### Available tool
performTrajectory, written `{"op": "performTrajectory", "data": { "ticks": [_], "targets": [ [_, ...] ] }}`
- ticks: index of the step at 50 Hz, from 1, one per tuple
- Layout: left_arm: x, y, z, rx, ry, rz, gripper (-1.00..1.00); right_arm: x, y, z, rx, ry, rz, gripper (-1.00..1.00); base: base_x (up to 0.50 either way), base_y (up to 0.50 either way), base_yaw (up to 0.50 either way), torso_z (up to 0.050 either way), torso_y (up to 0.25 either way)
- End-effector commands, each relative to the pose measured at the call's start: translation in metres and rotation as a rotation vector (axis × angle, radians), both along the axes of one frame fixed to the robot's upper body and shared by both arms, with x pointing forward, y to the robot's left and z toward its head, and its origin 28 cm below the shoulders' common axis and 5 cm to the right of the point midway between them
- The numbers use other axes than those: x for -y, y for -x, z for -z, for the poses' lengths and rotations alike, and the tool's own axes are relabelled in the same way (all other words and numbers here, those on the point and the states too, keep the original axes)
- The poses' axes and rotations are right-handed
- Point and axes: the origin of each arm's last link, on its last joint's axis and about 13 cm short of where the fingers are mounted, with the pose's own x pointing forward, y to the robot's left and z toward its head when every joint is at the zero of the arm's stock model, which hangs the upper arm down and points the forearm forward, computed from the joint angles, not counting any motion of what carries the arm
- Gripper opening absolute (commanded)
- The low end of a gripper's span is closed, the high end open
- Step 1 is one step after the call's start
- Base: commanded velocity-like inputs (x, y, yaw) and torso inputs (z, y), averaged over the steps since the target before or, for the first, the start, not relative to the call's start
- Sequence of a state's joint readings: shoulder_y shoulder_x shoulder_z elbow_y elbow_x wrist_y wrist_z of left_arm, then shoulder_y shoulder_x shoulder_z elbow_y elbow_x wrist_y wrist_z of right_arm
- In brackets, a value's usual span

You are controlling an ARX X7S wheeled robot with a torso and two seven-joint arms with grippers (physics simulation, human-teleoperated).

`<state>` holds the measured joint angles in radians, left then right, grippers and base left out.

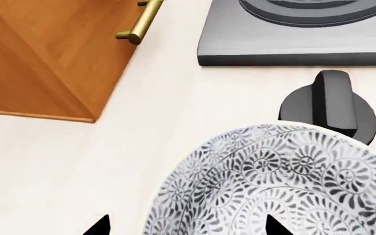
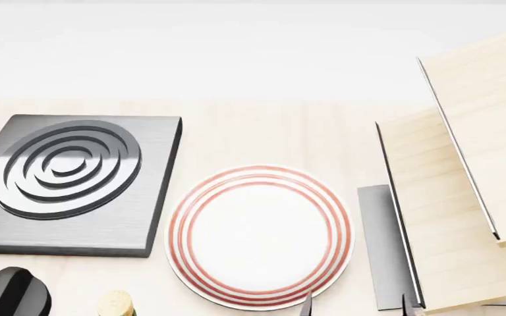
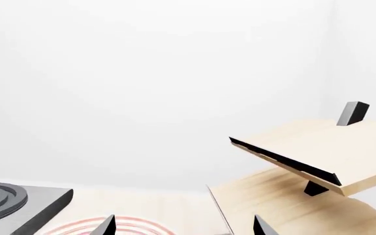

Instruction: Pick up the akita bowl and put it on the plate.

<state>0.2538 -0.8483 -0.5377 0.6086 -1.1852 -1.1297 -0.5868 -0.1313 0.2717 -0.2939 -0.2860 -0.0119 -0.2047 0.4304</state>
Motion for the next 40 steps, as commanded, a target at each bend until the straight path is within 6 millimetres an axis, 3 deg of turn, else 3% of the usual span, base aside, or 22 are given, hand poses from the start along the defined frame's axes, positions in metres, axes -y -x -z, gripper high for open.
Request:
{"op": "performTrajectory", "data": {
  "ticks": [1,40],
  "targets": [
    [-0.002,-0.002,0.005,-0.081,0.039,-0.003,1.00,0.000,-0.002,0.002,-0.008,0.002,0.000,1.00,0.00,0.00,0.00,0.000,0.000],
    [-0.008,0.008,-0.003,-0.237,0.118,-0.071,1.00,-0.001,-0.010,0.005,-0.035,0.007,0.009,1.00,0.00,0.00,0.00,0.000,0.000]
  ]
}}
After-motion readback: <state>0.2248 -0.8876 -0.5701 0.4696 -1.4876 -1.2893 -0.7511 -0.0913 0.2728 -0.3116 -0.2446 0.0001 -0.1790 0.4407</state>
